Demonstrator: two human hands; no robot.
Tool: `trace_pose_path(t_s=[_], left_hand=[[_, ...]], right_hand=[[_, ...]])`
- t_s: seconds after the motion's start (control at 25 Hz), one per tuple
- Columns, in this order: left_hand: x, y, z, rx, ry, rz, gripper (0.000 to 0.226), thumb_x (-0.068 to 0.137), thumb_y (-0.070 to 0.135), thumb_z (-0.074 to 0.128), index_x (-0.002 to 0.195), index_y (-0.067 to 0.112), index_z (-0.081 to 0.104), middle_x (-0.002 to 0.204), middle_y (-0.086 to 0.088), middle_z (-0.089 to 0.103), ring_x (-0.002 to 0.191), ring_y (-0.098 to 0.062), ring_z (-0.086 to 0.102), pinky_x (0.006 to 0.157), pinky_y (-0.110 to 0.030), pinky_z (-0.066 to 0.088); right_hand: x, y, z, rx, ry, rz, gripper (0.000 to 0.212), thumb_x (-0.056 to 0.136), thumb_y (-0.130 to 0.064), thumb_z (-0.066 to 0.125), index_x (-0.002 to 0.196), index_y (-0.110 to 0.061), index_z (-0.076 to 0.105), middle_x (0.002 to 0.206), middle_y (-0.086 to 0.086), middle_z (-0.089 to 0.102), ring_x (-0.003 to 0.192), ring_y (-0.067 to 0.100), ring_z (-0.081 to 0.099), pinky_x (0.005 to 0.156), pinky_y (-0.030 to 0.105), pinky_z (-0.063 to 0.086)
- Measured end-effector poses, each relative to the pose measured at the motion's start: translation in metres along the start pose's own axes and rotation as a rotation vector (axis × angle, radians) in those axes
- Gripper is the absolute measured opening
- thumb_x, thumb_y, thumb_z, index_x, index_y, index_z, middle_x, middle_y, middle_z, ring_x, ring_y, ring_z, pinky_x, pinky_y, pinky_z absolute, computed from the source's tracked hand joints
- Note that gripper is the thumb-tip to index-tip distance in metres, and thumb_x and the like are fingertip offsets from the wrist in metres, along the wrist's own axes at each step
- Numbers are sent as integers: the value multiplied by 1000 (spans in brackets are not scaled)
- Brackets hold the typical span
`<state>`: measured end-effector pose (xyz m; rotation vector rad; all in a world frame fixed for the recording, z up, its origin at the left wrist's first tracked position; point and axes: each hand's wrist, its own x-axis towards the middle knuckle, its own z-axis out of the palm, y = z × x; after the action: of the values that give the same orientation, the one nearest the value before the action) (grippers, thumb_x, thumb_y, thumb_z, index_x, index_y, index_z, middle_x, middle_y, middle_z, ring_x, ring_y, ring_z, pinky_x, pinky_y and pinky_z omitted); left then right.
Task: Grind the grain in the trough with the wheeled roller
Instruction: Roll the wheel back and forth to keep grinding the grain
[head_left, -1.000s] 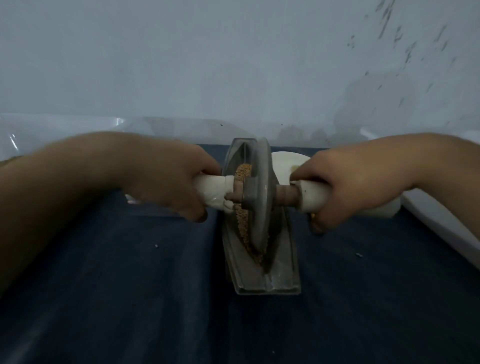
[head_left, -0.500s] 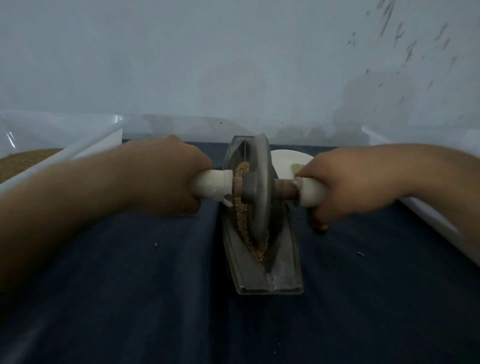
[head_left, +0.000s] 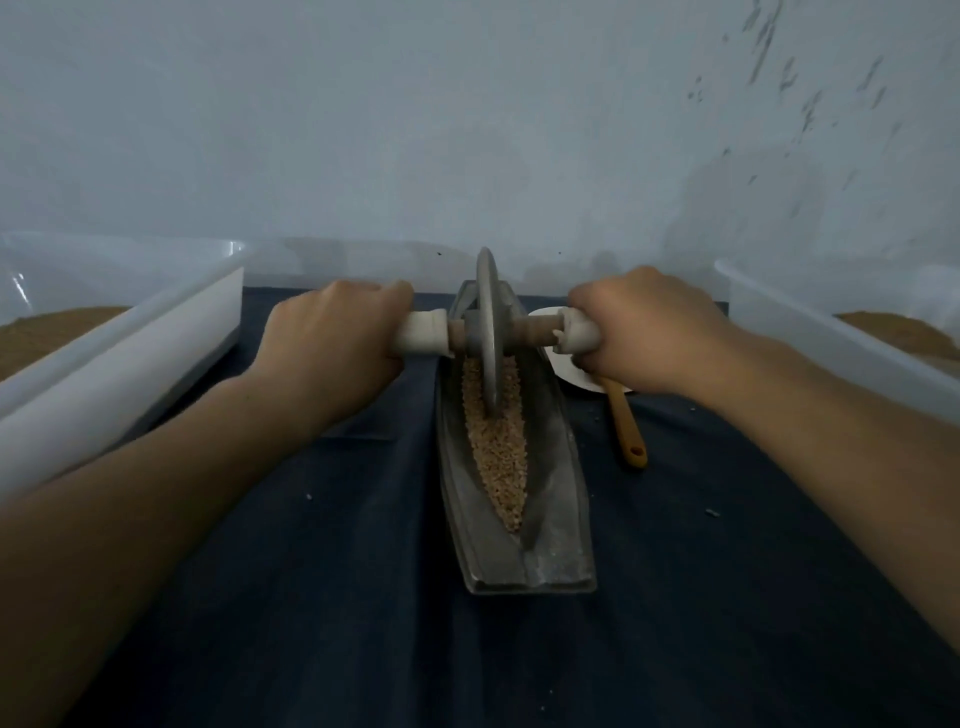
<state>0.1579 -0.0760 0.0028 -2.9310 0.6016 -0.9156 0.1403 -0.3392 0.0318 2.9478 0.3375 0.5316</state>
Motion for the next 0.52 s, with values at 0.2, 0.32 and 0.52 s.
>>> trace_pose_path(t_s=[0.2, 0.32, 0.52], left_hand=[[-21, -7, -34, -31, -214, 162, 22, 69, 39, 63, 82, 37, 44, 72, 12, 54, 66, -13, 56, 53, -28, 37], [-8, -8, -56, -89, -562, 202, 25, 62, 42, 72, 80, 40, 55, 66, 14, 60, 61, -2, 58, 53, -23, 39], [17, 8, -11, 40, -210, 77, 17, 81, 33, 64, 92, 33, 50, 91, 1, 61, 84, -28, 61, 66, -36, 46]], right_hand=[[-23, 7, -30, 94, -411, -125, 23, 67, -41, 80, 75, -31, 60, 64, -6, 64, 59, 10, 61, 52, 29, 44], [-23, 6, -53, 148, -712, -116, 32, 60, -54, 82, 83, -41, 64, 67, -11, 71, 58, 5, 67, 56, 28, 49], [7, -12, -12, 34, -324, -28, 12, 80, -26, 72, 80, -25, 60, 74, -1, 65, 69, 20, 63, 56, 29, 46]])
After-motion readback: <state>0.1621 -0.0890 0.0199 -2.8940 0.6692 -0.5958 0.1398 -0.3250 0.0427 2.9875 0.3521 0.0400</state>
